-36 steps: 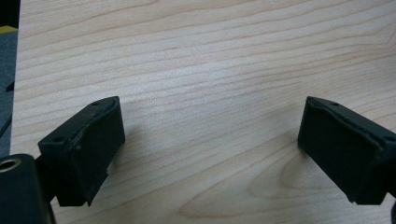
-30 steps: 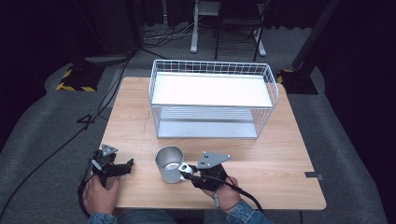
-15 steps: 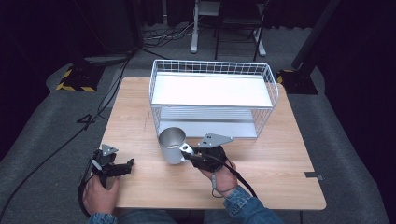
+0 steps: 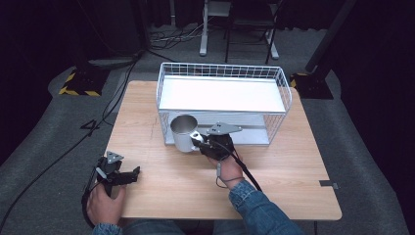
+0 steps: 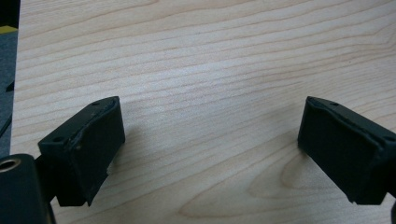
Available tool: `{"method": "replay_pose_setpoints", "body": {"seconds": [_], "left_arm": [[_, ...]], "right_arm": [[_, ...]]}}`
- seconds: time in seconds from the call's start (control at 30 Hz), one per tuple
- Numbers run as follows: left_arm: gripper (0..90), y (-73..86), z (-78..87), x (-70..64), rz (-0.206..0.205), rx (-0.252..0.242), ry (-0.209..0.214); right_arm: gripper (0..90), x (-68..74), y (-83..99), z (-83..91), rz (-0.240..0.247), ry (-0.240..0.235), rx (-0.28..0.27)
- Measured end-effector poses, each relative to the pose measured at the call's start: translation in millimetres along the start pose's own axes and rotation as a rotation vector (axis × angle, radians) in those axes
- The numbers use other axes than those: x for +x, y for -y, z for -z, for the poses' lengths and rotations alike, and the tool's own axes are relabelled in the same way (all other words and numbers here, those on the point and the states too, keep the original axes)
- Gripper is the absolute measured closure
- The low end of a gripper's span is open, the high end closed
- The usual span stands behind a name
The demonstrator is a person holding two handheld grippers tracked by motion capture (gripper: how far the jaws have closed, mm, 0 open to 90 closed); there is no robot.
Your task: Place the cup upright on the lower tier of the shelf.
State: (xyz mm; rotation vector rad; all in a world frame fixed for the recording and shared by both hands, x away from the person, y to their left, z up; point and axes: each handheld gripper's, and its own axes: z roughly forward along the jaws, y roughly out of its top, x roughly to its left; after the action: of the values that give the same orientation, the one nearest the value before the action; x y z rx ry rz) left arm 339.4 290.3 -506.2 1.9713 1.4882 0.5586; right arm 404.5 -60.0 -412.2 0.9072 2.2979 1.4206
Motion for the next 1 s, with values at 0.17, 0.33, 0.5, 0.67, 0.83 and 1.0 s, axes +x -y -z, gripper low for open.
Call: {"method": "replay_pose_setpoints", "body": {"seconds": [0.17, 0.33, 0.5, 0.67, 0.83, 1.0], "left_arm": [[7.6, 0.0, 0.0, 0.0, 0.000, 0.000, 0.000], [7.6, 0.0, 0.0, 0.0, 0.000, 0.000, 0.000], [7.6, 0.0, 0.0, 0.0, 0.000, 0.000, 0.000], [7.6, 0.0, 0.0, 0.0, 0.000, 0.000, 0.000], [7.7, 0.0, 0.0, 0.0, 0.001, 0.000, 0.000], [7.6, 0.0, 0.0, 0.0, 0.000, 0.000, 0.000]], "right_arm": [[71.5, -8.5, -3.7, -13.7, -0.025, 0.034, -0.024], [71.5, -13.1, -6.3, -28.6, -0.014, 0.076, -0.038], [71.5, -14.4, -4.9, -42.6, 0.006, 0.119, -0.056], [71.5, -16.6, -3.1, -52.8, 0.009, 0.144, -0.057], [71.5, -20.2, -1.8, -58.3, -0.014, 0.150, -0.055], [71.4, -23.9, -0.4, -60.2, -0.037, 0.149, -0.044]]}}
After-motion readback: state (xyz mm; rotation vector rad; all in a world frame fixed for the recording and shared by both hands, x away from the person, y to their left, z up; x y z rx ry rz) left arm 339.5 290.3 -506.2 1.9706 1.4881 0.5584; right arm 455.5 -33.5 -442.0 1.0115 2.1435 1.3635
